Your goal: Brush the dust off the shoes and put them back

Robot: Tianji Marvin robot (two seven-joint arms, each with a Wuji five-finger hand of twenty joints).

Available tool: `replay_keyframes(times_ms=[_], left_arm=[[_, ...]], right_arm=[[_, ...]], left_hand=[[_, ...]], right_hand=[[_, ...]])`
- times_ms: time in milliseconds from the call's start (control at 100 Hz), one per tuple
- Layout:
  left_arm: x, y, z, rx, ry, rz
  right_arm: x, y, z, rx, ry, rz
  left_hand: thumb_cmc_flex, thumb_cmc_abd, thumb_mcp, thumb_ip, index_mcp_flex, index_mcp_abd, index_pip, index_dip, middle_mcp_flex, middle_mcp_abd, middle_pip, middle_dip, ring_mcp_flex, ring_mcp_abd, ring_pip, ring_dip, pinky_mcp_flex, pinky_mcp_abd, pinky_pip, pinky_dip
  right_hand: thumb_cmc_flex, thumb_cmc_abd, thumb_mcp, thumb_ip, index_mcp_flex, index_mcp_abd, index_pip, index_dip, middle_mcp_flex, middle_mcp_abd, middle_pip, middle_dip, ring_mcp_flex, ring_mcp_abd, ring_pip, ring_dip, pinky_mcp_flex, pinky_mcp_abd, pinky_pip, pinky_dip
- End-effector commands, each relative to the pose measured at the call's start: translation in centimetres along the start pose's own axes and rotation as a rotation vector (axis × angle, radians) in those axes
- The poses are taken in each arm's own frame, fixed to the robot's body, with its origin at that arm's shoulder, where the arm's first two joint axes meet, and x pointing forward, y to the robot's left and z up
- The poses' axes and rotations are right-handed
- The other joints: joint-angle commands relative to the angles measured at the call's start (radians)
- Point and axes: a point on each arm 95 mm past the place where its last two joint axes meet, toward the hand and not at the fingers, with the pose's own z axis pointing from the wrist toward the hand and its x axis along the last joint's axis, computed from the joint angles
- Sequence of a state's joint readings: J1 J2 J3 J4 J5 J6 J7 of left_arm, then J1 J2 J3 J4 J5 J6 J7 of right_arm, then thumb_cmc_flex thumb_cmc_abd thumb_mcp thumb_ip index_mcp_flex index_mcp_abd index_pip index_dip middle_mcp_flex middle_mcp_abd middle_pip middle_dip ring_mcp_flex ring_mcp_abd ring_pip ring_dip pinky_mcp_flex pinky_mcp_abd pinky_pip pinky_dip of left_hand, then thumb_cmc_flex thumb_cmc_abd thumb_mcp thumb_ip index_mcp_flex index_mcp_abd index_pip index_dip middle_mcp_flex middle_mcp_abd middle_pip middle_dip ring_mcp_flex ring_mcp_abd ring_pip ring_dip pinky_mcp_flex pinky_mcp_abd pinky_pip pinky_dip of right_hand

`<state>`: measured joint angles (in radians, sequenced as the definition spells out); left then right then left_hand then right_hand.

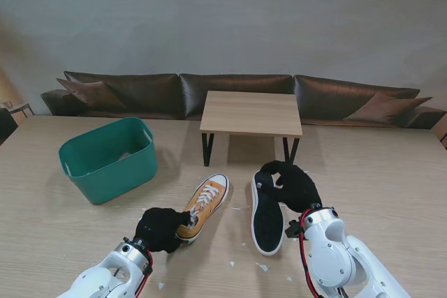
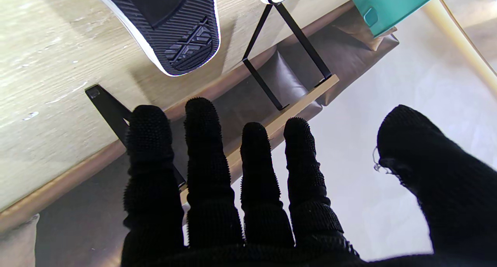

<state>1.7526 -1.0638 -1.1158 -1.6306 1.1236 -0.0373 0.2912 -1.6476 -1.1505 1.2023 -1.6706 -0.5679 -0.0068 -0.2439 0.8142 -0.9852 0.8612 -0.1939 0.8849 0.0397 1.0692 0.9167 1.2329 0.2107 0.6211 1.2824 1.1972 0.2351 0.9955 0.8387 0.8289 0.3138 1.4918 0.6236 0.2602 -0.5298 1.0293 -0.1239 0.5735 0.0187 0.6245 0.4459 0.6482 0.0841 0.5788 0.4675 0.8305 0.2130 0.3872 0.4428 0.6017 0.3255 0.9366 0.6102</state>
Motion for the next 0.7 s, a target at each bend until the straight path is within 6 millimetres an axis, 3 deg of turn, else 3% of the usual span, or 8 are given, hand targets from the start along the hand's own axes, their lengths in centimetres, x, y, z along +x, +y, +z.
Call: replay_keyframes(times_ms=[0, 410, 690], left_arm=[[0.1, -1.3, 0.4, 0.021, 0.017, 0.010], [-0.4, -4.2, 0.7, 0.071, 0.091, 0.042], [-0.7, -7.7, 0.8, 0.125, 0.154, 0.075]], right_arm=[[0.1, -0.3, -0.1, 0.015, -0.001, 0.005], [0.0, -0.3, 0.0, 0.019, -0.005, 0.011], [0.0, -0.4, 0.0, 0.022, -0.005, 0.016]], left_hand=[[0.099, 0.057, 0.055, 0.031, 0.179, 0.171, 0.426, 0.170, 0.060, -0.163, -0.001, -0.011, 0.059, -0.068, -0.015, -0.004, 0.039, -0.039, -0.012, -0.010], [0.120, 0.078, 0.035, 0.029, 0.162, 0.191, 0.428, 0.176, 0.065, -0.158, -0.016, 0.003, 0.060, -0.068, -0.019, -0.008, 0.054, -0.037, -0.034, -0.009], [0.129, 0.093, 0.021, 0.029, 0.152, 0.197, 0.426, 0.182, 0.057, -0.153, -0.021, 0.015, 0.056, -0.061, -0.025, -0.006, 0.050, -0.039, -0.038, -0.006]], right_hand=[[-0.020, 0.028, 0.024, 0.031, -0.012, 0.004, 0.012, 0.009, -0.009, 0.014, 0.013, -0.018, -0.006, 0.003, 0.008, -0.001, -0.271, 0.018, 0.000, 0.002], [-0.023, 0.034, 0.024, 0.032, -0.010, 0.006, 0.012, 0.006, -0.010, 0.016, 0.012, -0.019, -0.009, 0.000, 0.007, -0.002, -0.272, 0.016, 0.001, 0.001], [-0.025, 0.037, 0.023, 0.033, -0.009, 0.006, 0.011, 0.005, -0.012, 0.016, 0.011, -0.019, -0.010, 0.000, 0.007, -0.002, -0.272, 0.017, 0.002, 0.001]])
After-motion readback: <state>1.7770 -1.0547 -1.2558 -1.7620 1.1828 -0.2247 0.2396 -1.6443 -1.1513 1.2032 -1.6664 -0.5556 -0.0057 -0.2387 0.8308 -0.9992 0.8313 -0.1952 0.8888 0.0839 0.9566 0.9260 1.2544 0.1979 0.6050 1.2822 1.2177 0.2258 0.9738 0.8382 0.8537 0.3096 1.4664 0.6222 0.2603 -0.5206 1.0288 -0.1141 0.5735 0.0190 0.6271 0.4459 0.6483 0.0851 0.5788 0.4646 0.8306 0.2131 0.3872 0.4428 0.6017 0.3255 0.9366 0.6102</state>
